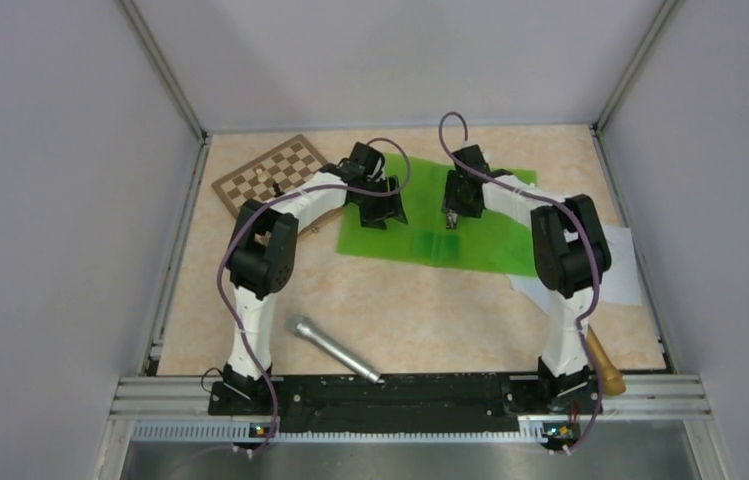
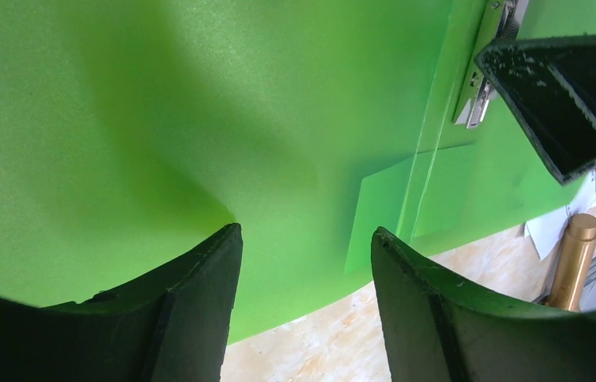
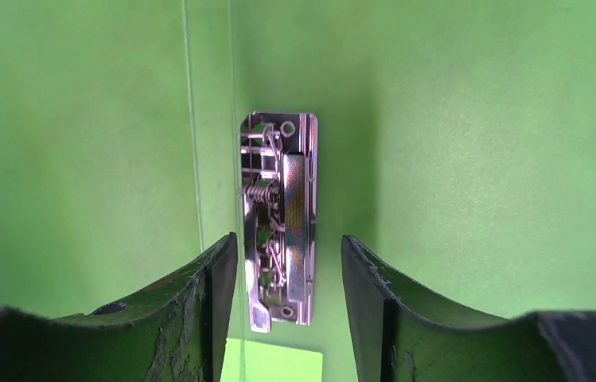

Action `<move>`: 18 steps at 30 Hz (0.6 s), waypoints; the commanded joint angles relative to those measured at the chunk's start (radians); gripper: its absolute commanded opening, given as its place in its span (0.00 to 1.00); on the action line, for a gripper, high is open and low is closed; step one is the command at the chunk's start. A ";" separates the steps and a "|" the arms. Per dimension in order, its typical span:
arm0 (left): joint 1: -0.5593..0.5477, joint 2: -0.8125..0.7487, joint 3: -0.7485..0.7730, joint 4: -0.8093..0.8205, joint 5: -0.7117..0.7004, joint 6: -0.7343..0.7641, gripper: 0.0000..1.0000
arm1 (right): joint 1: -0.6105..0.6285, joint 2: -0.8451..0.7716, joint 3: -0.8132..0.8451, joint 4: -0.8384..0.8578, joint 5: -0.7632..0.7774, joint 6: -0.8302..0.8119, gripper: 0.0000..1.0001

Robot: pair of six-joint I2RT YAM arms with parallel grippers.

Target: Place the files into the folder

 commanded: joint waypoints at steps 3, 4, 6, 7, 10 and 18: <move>0.003 -0.025 -0.022 -0.004 0.003 0.030 0.66 | 0.037 0.088 0.107 -0.089 0.167 -0.030 0.41; 0.003 -0.032 -0.026 -0.005 0.004 0.032 0.66 | 0.040 0.092 0.102 -0.089 0.182 -0.034 0.37; 0.008 -0.047 -0.035 -0.004 0.004 0.036 0.66 | 0.043 0.100 0.097 -0.088 0.176 -0.039 0.27; 0.010 -0.054 -0.040 -0.004 0.009 0.037 0.66 | 0.043 0.103 0.094 -0.087 0.167 -0.044 0.21; 0.015 -0.083 -0.039 -0.019 0.039 0.037 0.66 | 0.043 0.090 0.070 -0.062 0.124 -0.055 0.02; 0.017 -0.275 -0.140 0.014 0.087 0.025 0.66 | 0.087 -0.074 -0.173 0.060 0.052 -0.086 0.00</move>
